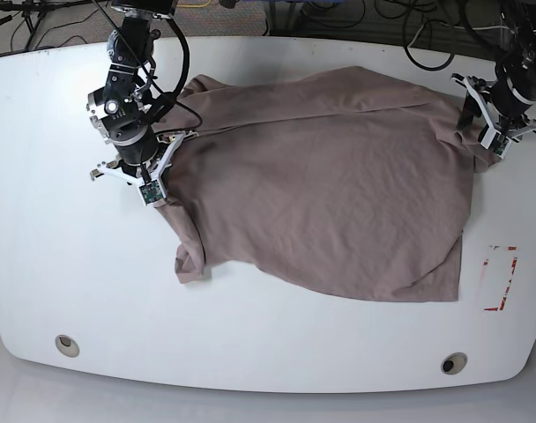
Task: Fold the T-shirt properly
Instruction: 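Grasp the shirt corner with the right gripper and pull it outward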
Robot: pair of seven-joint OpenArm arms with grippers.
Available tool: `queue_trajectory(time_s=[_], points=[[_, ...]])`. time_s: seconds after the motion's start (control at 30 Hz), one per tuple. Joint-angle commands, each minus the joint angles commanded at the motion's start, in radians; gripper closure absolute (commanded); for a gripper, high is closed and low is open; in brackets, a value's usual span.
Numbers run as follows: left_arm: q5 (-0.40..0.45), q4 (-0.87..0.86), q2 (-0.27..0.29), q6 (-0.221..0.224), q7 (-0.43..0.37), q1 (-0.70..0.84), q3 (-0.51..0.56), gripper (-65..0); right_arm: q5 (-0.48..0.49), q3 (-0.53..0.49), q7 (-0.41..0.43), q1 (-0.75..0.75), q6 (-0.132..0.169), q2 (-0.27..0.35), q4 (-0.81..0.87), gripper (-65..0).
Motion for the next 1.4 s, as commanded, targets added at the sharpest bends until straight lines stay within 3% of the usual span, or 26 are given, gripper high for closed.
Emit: queue_trajectory(time_s=[0.37, 0.6, 0.7, 0.97, 1.17, 1.4], points=[[0.0, 0.0, 0.0, 0.0, 0.0, 0.0, 0.0, -25.3, 0.002, 0.126, 0.0, 0.055, 0.0, 0.005, -0.044, -0.2], [0.002, 0.0, 0.0, 0.0, 0.0, 0.0, 0.0, -25.3, 0.006, 0.147, 0.0, 0.107, 0.0, 0.074, -0.137, -1.4], [0.002, 0.0, 0.0, 0.0, 0.0, 0.0, 0.0, -25.3, 0.006, 0.147, 0.0, 0.143, -0.003, 0.103, -0.183, -9.2], [0.002, -0.002, 0.0, 0.0, 0.0, 0.0, 0.0, -25.3, 0.006, 0.15, 0.0, 0.178, -0.002, 0.152, -0.212, -43.0], [0.002, -0.002, 0.0, 0.0, 0.0, -0.002, 0.003, -25.3, 0.008, 0.152, -0.021, 0.141, -0.002, 0.132, -0.114, -46.8], [0.002, -0.002, 0.0, 0.0, -0.002, -0.006, 0.003, -25.3, 0.014, 0.206, -0.114, 0.078, 0.0, 0.02, 0.034, -46.8]])
